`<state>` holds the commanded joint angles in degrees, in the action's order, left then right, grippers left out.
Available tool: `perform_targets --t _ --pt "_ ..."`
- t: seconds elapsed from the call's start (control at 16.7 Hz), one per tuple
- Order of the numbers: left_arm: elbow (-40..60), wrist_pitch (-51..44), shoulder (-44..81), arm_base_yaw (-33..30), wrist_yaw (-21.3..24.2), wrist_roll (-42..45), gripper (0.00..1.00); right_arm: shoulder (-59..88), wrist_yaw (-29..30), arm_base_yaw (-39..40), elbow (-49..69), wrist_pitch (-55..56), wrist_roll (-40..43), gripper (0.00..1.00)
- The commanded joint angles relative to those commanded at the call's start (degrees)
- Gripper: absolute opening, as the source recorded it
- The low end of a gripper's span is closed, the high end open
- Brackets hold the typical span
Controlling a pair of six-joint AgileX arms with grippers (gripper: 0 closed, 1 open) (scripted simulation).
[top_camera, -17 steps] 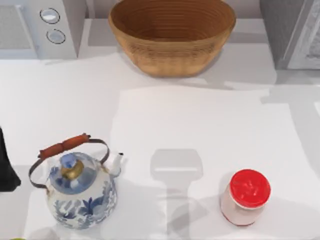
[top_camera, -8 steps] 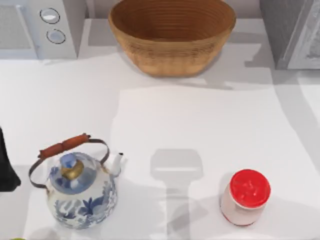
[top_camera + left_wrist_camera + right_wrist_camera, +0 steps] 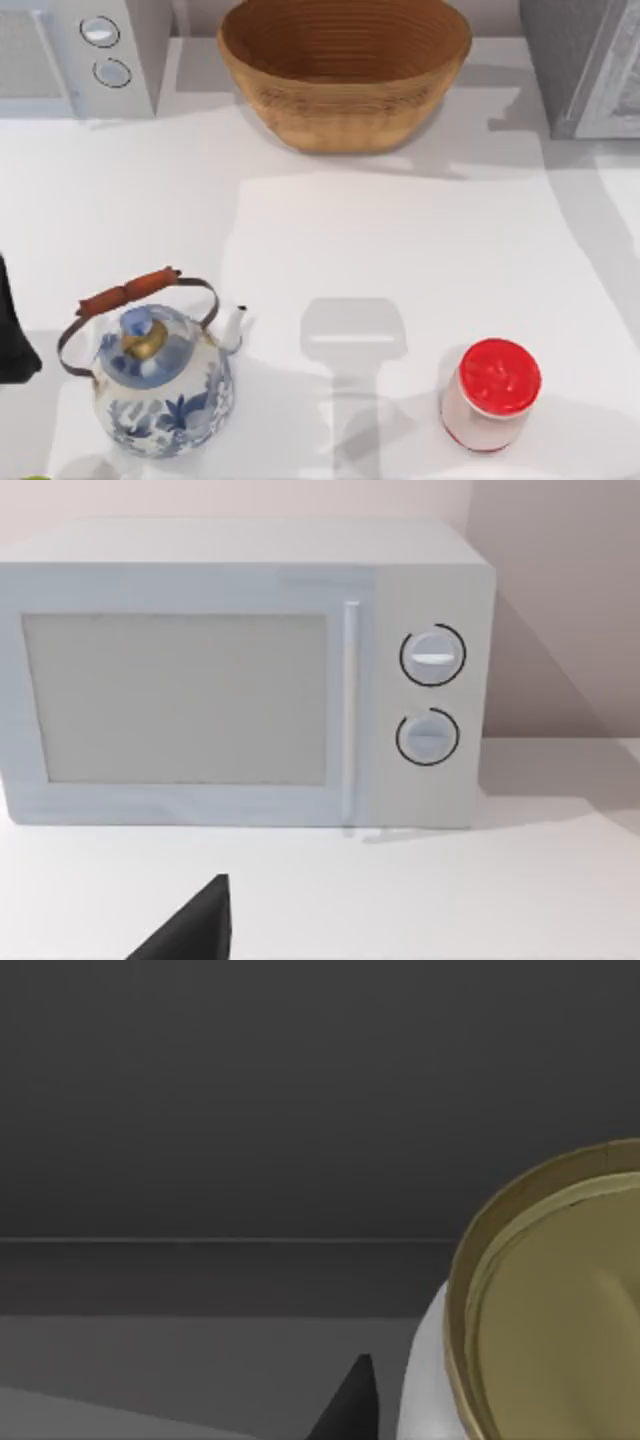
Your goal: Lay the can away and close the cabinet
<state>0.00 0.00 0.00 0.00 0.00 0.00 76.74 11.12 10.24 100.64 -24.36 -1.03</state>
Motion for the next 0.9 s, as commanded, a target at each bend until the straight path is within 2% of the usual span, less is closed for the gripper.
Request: perform_targets --t 0.24,0.72,0.9 --pt "0.0 0.0 0.0 0.0 0.0 0.0 1.00 8.2 -0.6 -0.6 8.8 -3.1 0.2 0.00" --pt "0.0 0.0 0.0 0.0 0.0 0.0 1.00 33.8 -3.5 -2.7 43.9 -12.3 1.0 0.00" --pt "0.0 0.0 0.0 0.0 0.0 0.0 1.00 40.1 -4.0 -3.8 53.6 -14.1 0.6 0.00"
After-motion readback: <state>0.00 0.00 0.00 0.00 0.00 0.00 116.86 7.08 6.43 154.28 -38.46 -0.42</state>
